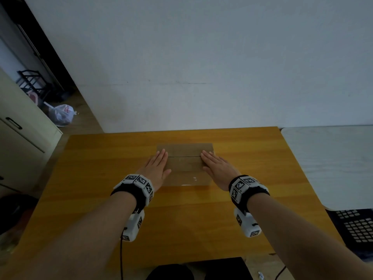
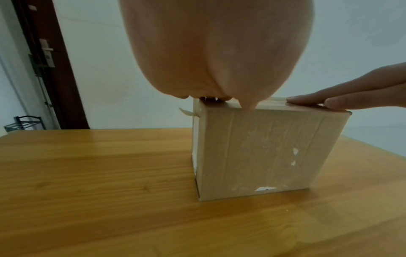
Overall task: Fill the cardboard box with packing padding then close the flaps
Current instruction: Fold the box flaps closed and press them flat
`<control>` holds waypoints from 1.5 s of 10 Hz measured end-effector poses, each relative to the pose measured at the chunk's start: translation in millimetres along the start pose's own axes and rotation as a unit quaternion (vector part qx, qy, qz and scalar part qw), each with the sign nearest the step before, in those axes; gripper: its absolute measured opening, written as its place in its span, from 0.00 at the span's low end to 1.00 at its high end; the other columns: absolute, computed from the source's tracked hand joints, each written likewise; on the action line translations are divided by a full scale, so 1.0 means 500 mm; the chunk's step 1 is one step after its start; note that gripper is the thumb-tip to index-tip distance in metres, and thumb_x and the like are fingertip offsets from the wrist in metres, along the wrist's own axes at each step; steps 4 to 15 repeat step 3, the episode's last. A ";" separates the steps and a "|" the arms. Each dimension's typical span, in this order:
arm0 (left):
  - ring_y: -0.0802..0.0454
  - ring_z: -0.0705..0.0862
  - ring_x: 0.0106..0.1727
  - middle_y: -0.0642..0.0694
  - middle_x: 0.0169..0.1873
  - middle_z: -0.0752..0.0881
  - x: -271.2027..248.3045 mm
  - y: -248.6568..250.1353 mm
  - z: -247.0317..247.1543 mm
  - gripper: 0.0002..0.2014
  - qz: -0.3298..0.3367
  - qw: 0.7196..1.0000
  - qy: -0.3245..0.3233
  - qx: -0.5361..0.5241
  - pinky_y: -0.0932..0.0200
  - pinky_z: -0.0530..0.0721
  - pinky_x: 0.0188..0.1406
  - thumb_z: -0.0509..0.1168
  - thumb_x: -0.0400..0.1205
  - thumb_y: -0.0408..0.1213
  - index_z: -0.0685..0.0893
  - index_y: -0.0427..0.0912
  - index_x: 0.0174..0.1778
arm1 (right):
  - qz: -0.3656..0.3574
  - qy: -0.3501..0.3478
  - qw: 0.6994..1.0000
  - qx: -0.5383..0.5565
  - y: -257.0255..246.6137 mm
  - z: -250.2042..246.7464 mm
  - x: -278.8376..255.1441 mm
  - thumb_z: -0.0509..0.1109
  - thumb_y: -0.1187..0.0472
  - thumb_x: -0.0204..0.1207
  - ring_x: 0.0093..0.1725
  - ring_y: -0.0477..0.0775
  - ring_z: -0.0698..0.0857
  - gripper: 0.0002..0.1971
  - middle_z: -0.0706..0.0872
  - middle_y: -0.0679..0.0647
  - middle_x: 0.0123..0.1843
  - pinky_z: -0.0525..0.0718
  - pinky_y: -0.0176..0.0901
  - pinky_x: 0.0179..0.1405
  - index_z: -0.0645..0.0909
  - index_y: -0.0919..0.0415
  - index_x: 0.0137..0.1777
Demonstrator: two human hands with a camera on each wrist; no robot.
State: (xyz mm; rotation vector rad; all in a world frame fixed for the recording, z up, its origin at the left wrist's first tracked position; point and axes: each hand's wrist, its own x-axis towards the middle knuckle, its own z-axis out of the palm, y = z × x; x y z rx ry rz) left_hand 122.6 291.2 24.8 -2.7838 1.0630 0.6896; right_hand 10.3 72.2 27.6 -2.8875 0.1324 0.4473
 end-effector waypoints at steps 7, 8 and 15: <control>0.50 0.38 0.83 0.47 0.82 0.34 -0.024 -0.036 -0.091 0.31 -0.024 0.997 0.072 -0.031 0.51 0.44 0.83 0.38 0.87 0.53 0.36 0.43 0.83 | 0.071 0.060 0.996 -0.013 0.039 -0.118 -0.037 0.42 0.48 0.87 0.84 0.48 0.53 0.27 0.48 0.49 0.86 0.58 0.46 0.81 0.47 0.55 0.84; 0.50 0.38 0.83 0.47 0.82 0.34 -0.024 -0.036 -0.091 0.31 -0.024 0.997 0.072 -0.031 0.51 0.44 0.83 0.38 0.87 0.53 0.36 0.43 0.83 | 0.071 0.060 0.996 -0.013 0.039 -0.118 -0.037 0.42 0.48 0.87 0.84 0.48 0.53 0.27 0.48 0.49 0.86 0.58 0.46 0.81 0.47 0.55 0.84; 0.50 0.38 0.83 0.47 0.82 0.34 -0.024 -0.036 -0.091 0.31 -0.024 0.997 0.072 -0.031 0.51 0.44 0.83 0.38 0.87 0.53 0.36 0.43 0.83 | 0.071 0.060 0.996 -0.013 0.039 -0.118 -0.037 0.42 0.48 0.87 0.84 0.48 0.53 0.27 0.48 0.49 0.86 0.58 0.46 0.81 0.47 0.55 0.84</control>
